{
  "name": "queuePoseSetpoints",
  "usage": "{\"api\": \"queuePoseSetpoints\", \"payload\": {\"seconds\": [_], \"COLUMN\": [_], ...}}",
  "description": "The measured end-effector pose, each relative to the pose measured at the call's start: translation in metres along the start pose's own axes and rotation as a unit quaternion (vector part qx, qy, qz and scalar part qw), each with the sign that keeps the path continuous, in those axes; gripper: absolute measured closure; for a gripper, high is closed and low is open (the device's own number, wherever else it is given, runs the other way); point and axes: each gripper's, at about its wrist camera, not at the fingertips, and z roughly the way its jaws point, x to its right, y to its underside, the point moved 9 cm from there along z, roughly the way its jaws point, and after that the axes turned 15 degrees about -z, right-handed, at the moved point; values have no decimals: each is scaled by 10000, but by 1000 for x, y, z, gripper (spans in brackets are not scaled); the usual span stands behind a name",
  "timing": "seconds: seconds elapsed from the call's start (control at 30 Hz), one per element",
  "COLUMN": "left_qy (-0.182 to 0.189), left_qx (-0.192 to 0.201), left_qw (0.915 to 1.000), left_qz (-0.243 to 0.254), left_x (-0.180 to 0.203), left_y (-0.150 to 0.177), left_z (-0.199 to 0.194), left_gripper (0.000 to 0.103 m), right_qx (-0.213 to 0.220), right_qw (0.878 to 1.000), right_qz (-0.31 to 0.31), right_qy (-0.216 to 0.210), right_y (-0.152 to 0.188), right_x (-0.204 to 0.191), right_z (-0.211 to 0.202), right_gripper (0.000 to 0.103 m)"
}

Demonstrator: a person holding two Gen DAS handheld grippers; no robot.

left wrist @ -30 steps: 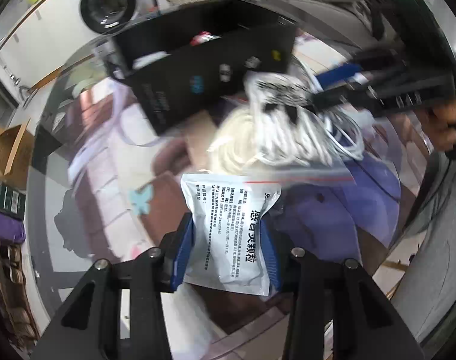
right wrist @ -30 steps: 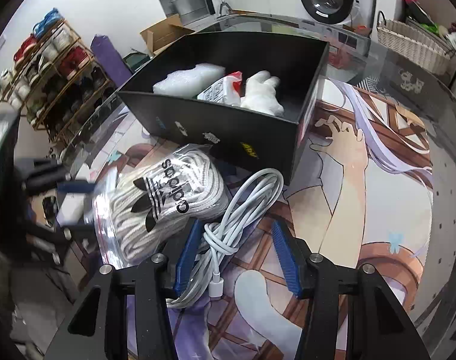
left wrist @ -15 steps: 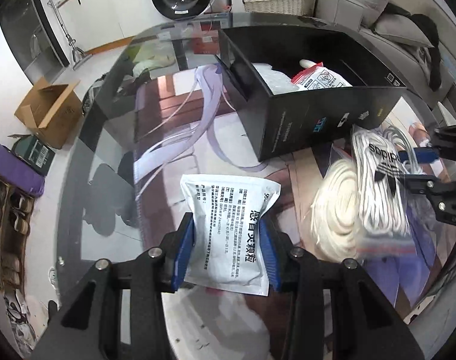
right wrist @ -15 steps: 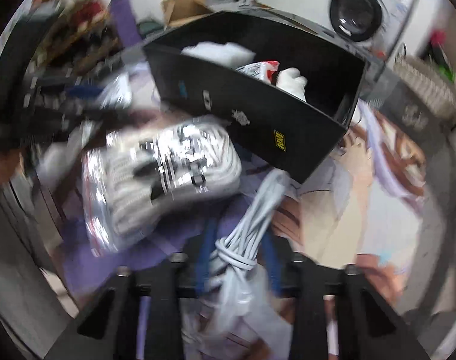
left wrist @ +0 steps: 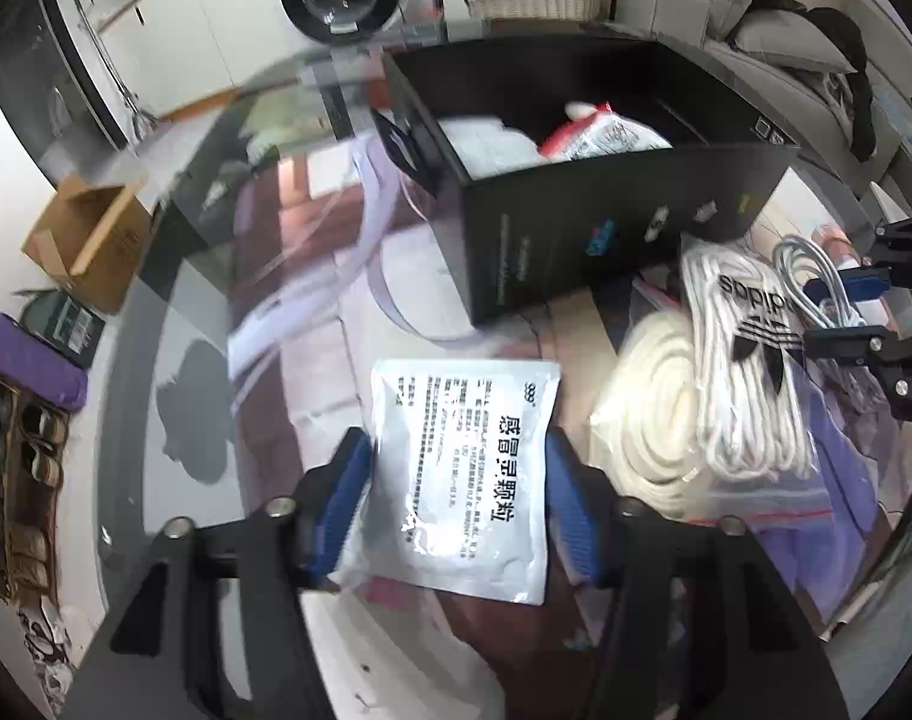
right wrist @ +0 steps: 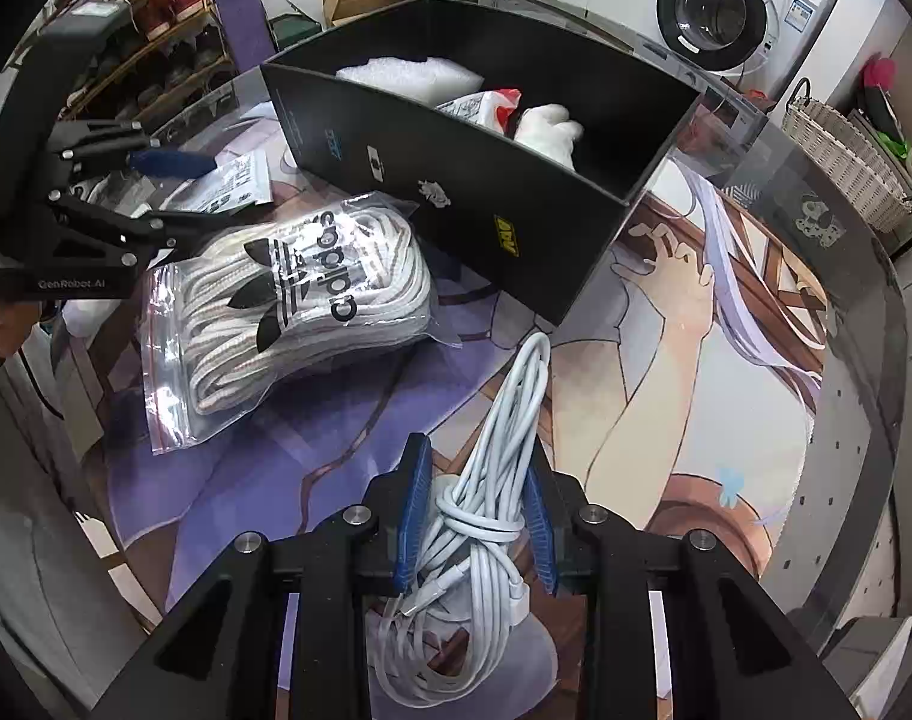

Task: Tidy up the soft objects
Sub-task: 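Grasp the white cable with the right gripper while the left gripper grasps the white sachet, then lift the white cable with the right gripper while the left gripper lifts the white sachet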

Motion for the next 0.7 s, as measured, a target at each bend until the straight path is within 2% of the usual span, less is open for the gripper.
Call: {"api": "queuePoseSetpoints", "payload": {"seconds": [0.13,0.17,0.2,0.27,0.4,0.57,0.7], "left_qy": [178,199,284,356,374,416,424], "left_qx": [8,-18,-82,-141,-89,-39,17], "left_qw": [9998,9997,9994,9992,9993,9991,9991], "left_qz": [-120,-147,-163,-96,21,32,20], "left_x": [-1,-2,0,4,6,5,6], "left_y": [-4,-5,-5,-4,-2,-1,-2], "left_z": [4,4,4,3,1,-2,-6], "left_gripper": [36,39,48,57,70,74,75], "right_qx": [29,45,71,107,143,201,523], "right_qw": [10000,10000,9999,9999,9998,9996,9983], "right_qz": [60,71,67,11,-139,-173,-241], "right_qy": [-12,-23,-30,-6,60,76,41], "right_y": [-3,-3,3,4,12,10,4], "right_x": [-1,-1,3,1,-2,-8,-13], "right_z": [1,2,-1,-1,-2,-5,-19], "right_gripper": [72,72,72,73,77,77,77]}}
